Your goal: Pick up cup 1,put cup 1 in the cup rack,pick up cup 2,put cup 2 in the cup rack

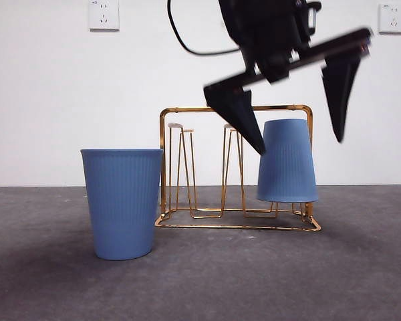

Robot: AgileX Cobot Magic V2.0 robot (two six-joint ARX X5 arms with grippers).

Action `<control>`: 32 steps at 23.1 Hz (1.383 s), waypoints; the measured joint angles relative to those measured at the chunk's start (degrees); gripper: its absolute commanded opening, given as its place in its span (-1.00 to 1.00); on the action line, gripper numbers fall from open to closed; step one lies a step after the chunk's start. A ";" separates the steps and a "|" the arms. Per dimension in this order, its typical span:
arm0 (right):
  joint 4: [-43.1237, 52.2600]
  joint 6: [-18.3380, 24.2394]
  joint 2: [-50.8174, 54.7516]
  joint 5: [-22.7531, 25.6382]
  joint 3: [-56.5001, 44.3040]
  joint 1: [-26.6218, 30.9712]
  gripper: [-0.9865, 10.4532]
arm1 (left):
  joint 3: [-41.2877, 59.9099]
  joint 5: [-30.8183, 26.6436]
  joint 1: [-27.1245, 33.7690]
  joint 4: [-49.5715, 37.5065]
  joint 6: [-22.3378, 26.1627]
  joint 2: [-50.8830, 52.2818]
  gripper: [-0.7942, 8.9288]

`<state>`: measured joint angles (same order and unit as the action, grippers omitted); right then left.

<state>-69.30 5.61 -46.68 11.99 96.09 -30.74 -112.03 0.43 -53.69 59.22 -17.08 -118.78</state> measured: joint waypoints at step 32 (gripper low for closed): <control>13.86 -5.95 -49.16 -31.28 0.00 -6.16 -0.30 | 9.88 -23.06 5.31 16.22 3.76 66.07 0.13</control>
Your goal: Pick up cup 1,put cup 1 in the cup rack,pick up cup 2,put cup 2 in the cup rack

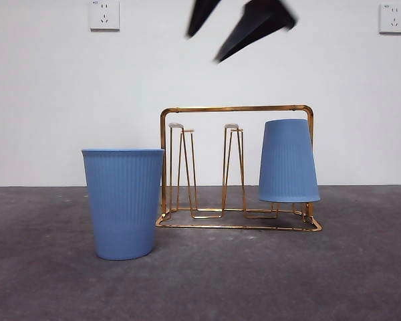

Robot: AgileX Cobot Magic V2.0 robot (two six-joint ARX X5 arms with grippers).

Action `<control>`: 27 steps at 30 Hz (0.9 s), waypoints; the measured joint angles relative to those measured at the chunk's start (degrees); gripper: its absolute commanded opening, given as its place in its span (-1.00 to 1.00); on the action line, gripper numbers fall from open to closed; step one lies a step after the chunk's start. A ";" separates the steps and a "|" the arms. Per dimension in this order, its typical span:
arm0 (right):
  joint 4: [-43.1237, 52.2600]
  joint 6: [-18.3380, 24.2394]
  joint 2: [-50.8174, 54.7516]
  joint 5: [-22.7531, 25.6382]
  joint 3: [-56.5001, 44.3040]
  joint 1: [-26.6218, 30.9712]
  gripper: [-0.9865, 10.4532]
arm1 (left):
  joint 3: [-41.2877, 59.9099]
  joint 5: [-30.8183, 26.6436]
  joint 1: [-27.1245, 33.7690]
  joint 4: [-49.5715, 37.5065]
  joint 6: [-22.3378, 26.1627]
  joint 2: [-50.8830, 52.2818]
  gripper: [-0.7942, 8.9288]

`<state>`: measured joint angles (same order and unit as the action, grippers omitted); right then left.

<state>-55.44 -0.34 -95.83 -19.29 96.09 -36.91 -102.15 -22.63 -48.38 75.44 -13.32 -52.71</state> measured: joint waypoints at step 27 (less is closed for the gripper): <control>7.15 -3.89 -22.23 12.24 0.00 -9.16 -0.86 | 32.48 -0.94 -0.09 -10.95 -15.19 23.43 0.13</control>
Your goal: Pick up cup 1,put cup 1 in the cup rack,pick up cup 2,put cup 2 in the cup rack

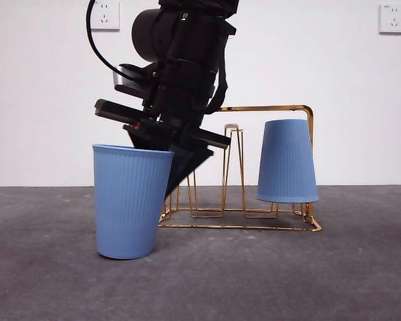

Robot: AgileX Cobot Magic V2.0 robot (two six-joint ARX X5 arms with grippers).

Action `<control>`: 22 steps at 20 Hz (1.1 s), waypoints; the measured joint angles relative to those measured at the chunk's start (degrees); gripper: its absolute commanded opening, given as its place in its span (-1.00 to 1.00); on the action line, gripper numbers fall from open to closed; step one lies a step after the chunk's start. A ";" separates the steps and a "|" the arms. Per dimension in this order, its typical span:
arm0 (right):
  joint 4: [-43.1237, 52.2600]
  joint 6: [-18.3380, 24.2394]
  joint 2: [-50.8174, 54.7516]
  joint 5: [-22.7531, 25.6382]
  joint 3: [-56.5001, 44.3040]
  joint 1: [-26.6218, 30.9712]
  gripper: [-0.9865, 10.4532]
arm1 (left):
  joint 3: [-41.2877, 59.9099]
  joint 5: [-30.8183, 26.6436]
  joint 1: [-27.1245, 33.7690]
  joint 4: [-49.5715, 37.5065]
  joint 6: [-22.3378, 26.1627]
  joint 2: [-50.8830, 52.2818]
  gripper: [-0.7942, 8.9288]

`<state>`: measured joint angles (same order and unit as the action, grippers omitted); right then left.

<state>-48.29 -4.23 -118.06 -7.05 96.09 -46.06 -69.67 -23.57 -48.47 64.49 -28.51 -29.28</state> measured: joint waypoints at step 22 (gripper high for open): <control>18.80 2.75 49.92 2.58 -0.15 0.02 -0.86 | 0.00 27.45 -1.60 -50.05 6.12 -9.31 0.14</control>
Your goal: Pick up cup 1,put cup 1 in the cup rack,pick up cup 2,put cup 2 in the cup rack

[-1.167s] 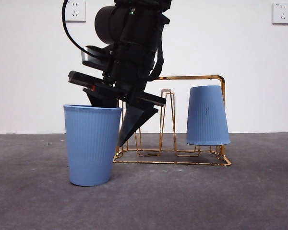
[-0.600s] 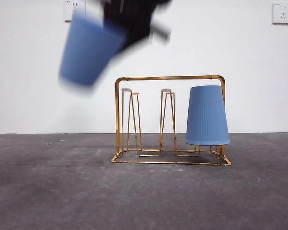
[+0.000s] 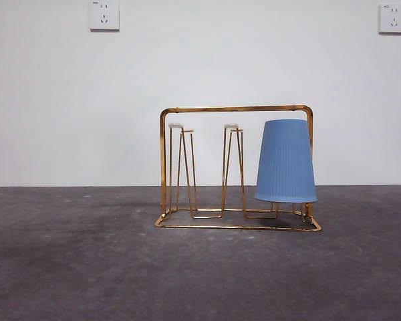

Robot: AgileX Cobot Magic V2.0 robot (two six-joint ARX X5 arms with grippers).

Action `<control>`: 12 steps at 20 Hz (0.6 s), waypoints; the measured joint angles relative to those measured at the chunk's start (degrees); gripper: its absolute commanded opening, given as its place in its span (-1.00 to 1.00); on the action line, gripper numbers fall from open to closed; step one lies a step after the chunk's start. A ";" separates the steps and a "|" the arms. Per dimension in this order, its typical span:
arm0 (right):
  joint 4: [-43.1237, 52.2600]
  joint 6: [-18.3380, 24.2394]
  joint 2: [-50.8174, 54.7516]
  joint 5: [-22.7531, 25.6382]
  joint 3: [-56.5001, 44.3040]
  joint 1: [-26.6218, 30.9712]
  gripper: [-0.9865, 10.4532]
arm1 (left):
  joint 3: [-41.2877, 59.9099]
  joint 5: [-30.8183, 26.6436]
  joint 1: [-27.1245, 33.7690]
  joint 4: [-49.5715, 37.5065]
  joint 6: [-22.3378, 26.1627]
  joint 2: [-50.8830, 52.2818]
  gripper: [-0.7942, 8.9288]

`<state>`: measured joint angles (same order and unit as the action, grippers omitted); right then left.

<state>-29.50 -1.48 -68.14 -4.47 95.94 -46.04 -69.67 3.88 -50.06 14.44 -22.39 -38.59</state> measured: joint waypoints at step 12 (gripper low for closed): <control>9.09 4.31 12.22 -6.86 0.07 0.00 -0.86 | 0.00 17.00 0.00 -29.83 -3.91 -14.97 0.15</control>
<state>-20.40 2.83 -55.92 -11.33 96.01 -46.04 -69.67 20.88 -50.06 -15.40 -26.30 -53.56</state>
